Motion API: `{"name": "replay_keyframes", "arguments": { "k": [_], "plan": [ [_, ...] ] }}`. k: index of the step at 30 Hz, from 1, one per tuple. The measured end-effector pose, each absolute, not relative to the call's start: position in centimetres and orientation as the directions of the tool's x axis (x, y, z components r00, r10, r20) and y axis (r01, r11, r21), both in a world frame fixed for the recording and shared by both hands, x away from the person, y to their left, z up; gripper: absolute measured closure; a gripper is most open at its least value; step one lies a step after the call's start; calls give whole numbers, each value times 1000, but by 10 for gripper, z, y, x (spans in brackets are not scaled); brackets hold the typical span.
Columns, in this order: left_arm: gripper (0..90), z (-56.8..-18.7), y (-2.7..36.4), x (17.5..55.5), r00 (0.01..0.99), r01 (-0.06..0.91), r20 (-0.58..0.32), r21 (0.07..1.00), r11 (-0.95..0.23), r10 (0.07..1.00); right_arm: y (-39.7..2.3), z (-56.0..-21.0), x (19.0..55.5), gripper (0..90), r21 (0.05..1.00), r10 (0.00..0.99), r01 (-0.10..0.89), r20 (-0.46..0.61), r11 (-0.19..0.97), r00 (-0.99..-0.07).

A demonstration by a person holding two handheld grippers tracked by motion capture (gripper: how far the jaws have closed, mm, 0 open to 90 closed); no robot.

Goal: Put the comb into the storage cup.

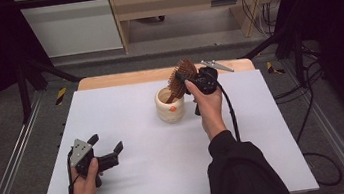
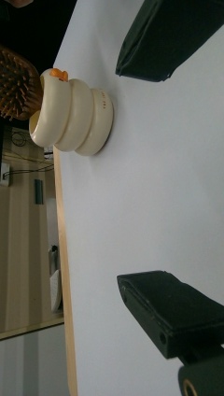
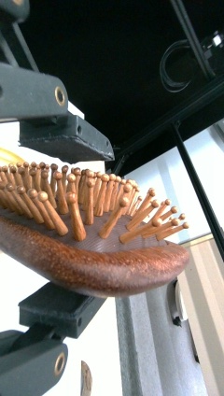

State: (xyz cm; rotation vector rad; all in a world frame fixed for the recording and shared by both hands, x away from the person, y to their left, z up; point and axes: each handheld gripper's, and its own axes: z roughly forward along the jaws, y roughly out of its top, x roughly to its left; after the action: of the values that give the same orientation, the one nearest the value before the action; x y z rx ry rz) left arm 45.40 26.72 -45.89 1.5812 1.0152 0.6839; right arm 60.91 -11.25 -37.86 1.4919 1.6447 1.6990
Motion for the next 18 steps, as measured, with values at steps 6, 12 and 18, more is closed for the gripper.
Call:
{"name": "replay_keyframes", "arguments": {
  "k": [6, 12, 18],
  "plan": [
    [22, -459, 267, 454, 470, 258, -78, 965, -52, 879, -113, -377, 607, 325, 890, 834, 390, 392, -237, -387],
    [22, -459, 268, 454, 466, 257, -79, 965, -49, 881, -113, -374, 604, 301, 902, 847, 385, 354, -197, -396],
    [22, -459, 267, 454, 465, 256, -78, 965, -49, 882, -116, -369, 599, 269, 925, 872, 354, 281, -136, -400]
  ]
}}
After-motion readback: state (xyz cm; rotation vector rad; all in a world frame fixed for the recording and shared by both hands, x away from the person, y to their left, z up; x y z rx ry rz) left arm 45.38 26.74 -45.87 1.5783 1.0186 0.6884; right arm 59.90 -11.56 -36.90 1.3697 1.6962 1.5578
